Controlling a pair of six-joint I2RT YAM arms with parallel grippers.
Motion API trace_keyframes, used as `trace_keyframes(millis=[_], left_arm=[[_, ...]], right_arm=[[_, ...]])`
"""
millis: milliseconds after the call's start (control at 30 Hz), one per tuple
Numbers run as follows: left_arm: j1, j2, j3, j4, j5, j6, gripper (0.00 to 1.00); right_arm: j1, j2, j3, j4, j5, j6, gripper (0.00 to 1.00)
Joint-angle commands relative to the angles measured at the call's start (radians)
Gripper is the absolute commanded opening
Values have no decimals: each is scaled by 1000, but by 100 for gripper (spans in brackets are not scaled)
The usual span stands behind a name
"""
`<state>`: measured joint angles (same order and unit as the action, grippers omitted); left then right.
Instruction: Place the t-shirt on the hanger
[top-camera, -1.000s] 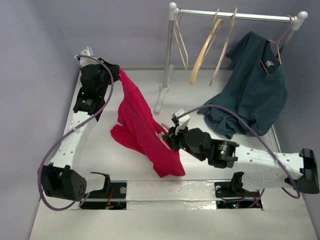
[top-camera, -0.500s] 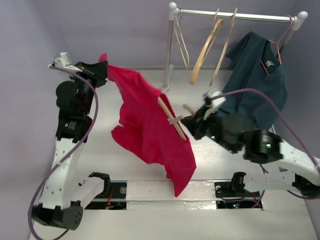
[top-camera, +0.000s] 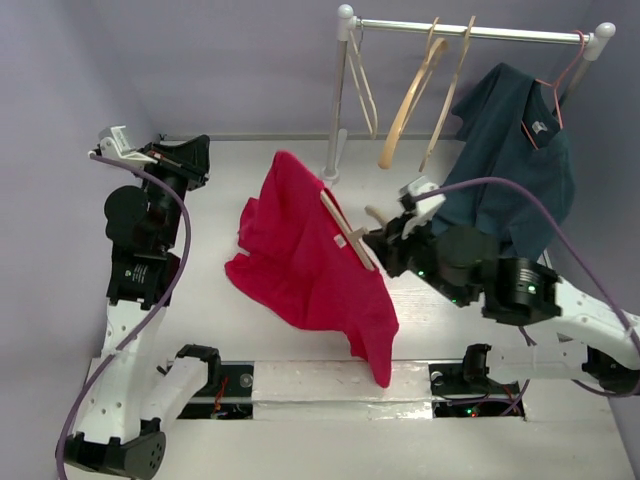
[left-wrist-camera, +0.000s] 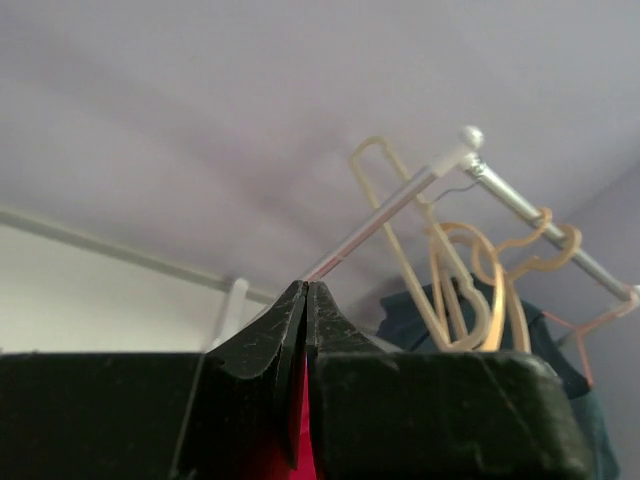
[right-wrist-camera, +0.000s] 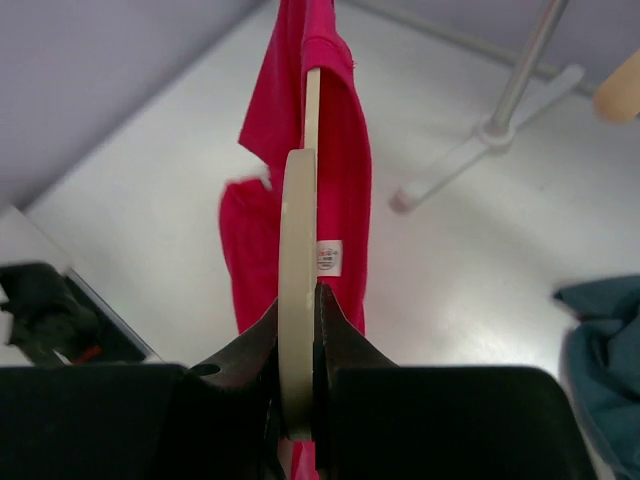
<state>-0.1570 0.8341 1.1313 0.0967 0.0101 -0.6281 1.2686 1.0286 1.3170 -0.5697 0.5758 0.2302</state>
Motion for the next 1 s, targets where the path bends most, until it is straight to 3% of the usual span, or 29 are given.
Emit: trace_keyframes(millis=[0, 100, 233, 333, 367, 500, 600, 967], left_arm=[[14, -1, -28, 17, -29, 11, 0], [14, 8, -30, 24, 91, 11, 1], [-58, -33, -99, 49, 209, -18, 22], [-261, -59, -149, 49, 145, -19, 32], [-382, -58, -174, 52, 89, -34, 34], [-545, -21, -263, 142, 15, -131, 40], [-556, -13, -332, 236, -1, -192, 46], [-578, 82, -378, 348, 34, -314, 46]], right_arm=[[-6, -56, 73, 103, 29, -46, 0], [-6, -18, 39, 76, 48, -34, 0], [-6, 25, 28, 73, 53, -38, 0], [-6, 60, 66, 42, 71, -51, 0], [-6, 88, 105, 28, 75, -52, 0], [-6, 140, 157, -30, 93, -37, 0], [-6, 146, 146, -29, 98, -19, 0], [-6, 174, 163, -7, 101, 1, 0]])
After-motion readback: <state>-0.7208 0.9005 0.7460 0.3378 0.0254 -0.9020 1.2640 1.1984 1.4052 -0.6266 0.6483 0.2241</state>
